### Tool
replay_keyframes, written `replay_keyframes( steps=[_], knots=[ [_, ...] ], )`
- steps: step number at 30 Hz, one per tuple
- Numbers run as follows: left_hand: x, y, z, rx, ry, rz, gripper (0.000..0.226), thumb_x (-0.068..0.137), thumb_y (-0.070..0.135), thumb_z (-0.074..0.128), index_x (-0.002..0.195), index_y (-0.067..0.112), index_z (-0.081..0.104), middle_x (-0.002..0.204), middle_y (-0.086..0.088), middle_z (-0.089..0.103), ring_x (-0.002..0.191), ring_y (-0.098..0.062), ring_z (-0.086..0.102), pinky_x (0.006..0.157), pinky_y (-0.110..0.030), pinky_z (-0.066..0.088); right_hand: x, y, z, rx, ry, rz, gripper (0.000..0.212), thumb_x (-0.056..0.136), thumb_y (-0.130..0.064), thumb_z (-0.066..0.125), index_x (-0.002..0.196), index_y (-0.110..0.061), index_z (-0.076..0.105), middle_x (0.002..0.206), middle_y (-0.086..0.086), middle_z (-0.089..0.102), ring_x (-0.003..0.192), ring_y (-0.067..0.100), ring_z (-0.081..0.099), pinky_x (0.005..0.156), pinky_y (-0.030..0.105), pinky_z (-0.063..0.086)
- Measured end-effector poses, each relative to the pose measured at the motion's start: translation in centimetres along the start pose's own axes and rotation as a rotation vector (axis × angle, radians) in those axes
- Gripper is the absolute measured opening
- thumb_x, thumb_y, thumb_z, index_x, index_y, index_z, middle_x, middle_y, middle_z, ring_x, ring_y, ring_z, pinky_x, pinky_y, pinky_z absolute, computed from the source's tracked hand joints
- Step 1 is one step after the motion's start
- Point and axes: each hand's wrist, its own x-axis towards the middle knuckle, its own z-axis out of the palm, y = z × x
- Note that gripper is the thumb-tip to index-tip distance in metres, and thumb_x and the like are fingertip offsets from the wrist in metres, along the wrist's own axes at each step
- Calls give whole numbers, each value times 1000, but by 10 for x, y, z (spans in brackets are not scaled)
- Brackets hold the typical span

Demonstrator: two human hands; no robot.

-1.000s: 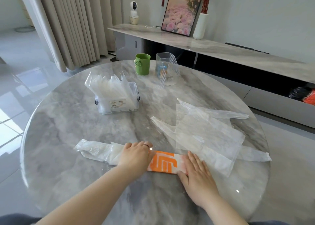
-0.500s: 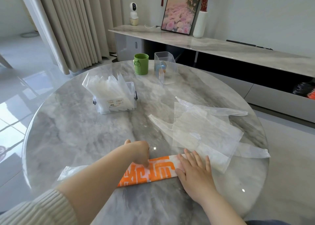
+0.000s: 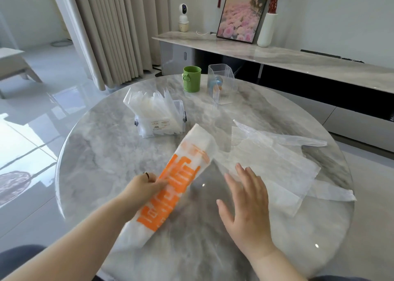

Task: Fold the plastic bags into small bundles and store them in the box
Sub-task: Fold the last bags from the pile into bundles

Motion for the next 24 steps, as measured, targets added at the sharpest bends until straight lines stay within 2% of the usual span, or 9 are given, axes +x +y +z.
replay_keyframes(
  steps=[3, 6, 9, 11, 14, 16, 20, 22, 24],
  knots=[
    [11, -5, 9, -354, 14, -111, 17, 90, 13, 56, 78, 2, 55, 51, -6, 64, 39, -16, 60, 41, -25, 52, -7, -3, 8, 49, -100, -152, 48, 77, -35, 48, 120, -16, 44, 132, 7, 39, 121, 26, 39, 110, 32, 15],
    [23, 1, 30, -456, 24, -141, 20, 92, 11, 53, 75, 2, 56, 49, -6, 63, 38, -15, 60, 41, -24, 52, -18, -10, 13, 92, -239, -302, 49, 72, -37, 48, 117, -19, 45, 131, 4, 40, 120, 22, 42, 110, 32, 16],
    [35, 8, 47, -437, 43, -150, 20, 91, 15, 57, 74, 5, 55, 69, -12, 64, 55, -22, 63, 65, -36, 57, -28, -18, 15, 121, -355, -419, 47, 69, -39, 48, 113, -21, 46, 128, 2, 52, 118, 17, 44, 111, 30, 21],
    [41, 11, 47, -279, 129, -121, 18, 89, 18, 60, 76, 8, 52, 80, -12, 64, 68, -26, 60, 77, -41, 55, -33, -22, 17, 134, -445, -481, 54, 63, -45, 58, 111, -23, 45, 119, -1, 64, 115, 14, 52, 107, 29, 31],
    [38, 17, 39, -7, 189, -30, 19, 87, 19, 61, 98, 10, 48, 92, -7, 61, 76, -21, 58, 58, -26, 48, -40, -28, 18, 138, -572, -493, 73, 49, -60, 72, 109, -28, 43, 114, -10, 67, 108, 6, 62, 101, 23, 40],
    [36, 16, 32, 68, 163, 21, 30, 87, 17, 61, 112, 12, 44, 95, -3, 57, 79, -19, 58, 57, -24, 45, -43, -30, 20, 140, -601, -499, 75, 47, -65, 71, 107, -30, 41, 113, -15, 67, 106, 2, 62, 98, 21, 43],
    [31, 5, 15, 320, 179, 73, 54, 85, 15, 62, 133, 15, 36, 111, -3, 51, 98, -20, 53, 79, -30, 44, -43, -33, 21, 104, -594, -473, 64, 56, -64, 61, 108, -32, 39, 113, -18, 66, 106, -1, 61, 102, 21, 35],
    [25, 0, 7, 611, 216, 140, 58, 85, 22, 63, 136, 20, 34, 129, -3, 44, 119, -21, 44, 96, -32, 39, -44, -35, 22, 128, -548, -453, 49, 66, -54, 47, 108, -30, 41, 114, -14, 66, 107, 2, 61, 106, 25, 28],
    [19, -5, 1, 879, 236, 276, 57, 88, 28, 58, 139, 25, 32, 137, 2, 37, 129, -17, 35, 105, -28, 29, -45, -38, 25, 176, -478, -431, 42, 69, -43, 41, 108, -27, 44, 115, -8, 67, 111, 7, 57, 107, 27, 28]
  ],
)
